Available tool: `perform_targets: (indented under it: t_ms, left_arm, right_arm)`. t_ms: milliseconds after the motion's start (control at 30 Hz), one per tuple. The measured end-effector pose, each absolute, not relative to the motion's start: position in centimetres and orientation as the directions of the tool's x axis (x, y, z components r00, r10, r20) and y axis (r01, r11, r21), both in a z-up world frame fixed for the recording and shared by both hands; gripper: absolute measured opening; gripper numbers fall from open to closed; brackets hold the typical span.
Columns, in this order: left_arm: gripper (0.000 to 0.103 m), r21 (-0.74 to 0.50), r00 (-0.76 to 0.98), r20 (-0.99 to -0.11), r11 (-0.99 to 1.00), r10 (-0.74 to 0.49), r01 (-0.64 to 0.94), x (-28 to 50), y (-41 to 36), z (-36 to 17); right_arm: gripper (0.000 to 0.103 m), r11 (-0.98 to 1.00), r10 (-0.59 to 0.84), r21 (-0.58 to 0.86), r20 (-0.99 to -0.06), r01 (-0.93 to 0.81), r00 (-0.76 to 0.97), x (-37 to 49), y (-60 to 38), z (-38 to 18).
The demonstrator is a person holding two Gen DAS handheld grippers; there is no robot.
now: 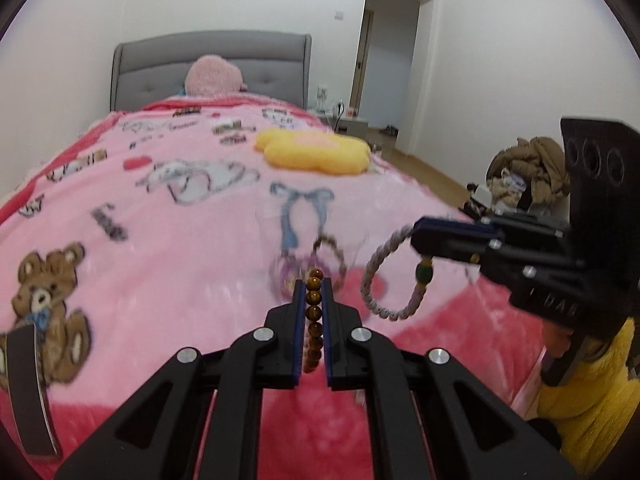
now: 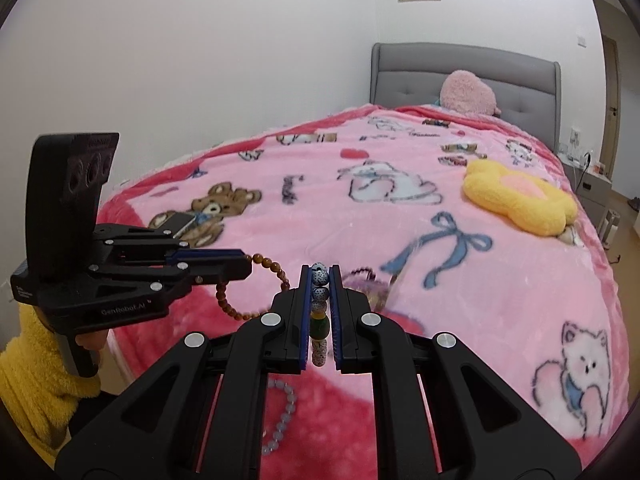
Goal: Organize jewelry
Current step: 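Lift both held bracelets and carry them over the clear box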
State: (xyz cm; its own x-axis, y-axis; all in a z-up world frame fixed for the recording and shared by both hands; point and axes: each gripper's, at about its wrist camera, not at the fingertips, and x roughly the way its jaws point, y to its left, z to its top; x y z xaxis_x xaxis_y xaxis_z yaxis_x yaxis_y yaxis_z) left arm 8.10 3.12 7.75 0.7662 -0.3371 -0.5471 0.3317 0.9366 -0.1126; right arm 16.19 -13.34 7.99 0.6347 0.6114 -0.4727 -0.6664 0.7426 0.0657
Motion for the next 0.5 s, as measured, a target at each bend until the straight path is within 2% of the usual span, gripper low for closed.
perform_targets:
  t_ms: [300,500]
  left_arm:
    - [0.007,-0.134,0.802,-0.488,0.938,-0.344,0.320,10.9,2.9,10.4]
    - [0.007,-0.190,0.801,-0.486,0.937,-0.349,0.293,14.4,2.8,10.7]
  right_arm:
    - [0.008,0.776,0.574,0.031,-0.450,-0.630,0.684,18.1,-12.9,10.2]
    - [0.008,0.800,0.551,0.036,-0.439,-0.599,0.709,20.6,-12.4,11.1]
